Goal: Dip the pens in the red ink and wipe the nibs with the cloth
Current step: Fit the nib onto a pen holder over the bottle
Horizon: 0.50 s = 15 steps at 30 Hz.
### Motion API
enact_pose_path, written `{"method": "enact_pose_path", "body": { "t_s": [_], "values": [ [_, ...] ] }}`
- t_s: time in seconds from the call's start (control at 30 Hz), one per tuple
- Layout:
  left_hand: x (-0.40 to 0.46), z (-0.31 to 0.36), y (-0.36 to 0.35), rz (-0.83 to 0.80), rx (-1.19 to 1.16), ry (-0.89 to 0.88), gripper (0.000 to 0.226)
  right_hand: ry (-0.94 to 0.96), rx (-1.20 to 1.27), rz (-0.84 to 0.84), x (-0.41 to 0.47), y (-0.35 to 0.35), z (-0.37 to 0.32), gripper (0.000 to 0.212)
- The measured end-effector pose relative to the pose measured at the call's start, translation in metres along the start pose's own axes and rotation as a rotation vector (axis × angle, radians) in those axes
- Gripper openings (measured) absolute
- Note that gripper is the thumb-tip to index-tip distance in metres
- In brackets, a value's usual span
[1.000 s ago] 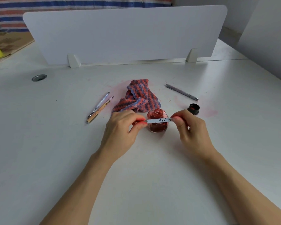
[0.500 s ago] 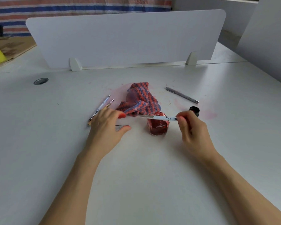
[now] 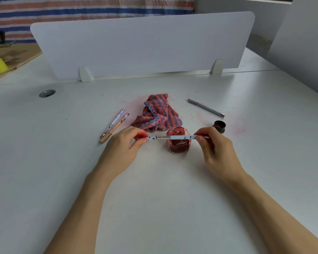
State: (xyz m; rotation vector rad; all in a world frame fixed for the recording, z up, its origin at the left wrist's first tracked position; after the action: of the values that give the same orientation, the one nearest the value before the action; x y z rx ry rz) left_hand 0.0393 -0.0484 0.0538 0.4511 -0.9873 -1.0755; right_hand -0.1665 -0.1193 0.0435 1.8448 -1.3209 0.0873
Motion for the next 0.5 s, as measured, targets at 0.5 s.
{"method": "enact_pose_path", "body": {
  "t_s": [0.5],
  "values": [
    [-0.002,0.03,-0.007,0.004,-0.173,-0.121,0.022,0.072,0.103,0.062,0.001,-0.002,-0.014,0.017]
  ]
}}
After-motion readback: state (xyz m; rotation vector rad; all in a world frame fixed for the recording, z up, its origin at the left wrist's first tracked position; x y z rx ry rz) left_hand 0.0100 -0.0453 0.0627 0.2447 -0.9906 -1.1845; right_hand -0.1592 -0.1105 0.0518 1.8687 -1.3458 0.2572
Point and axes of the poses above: each hand's wrist, its own x-axis towards the middle knuckle, its own y-axis out of the back of the hand, z = x × y, the point moved 8 cm from there along x, towards the middle knuckle, and after that the axes turned 1 degree about -z, right-handed, at the moved point
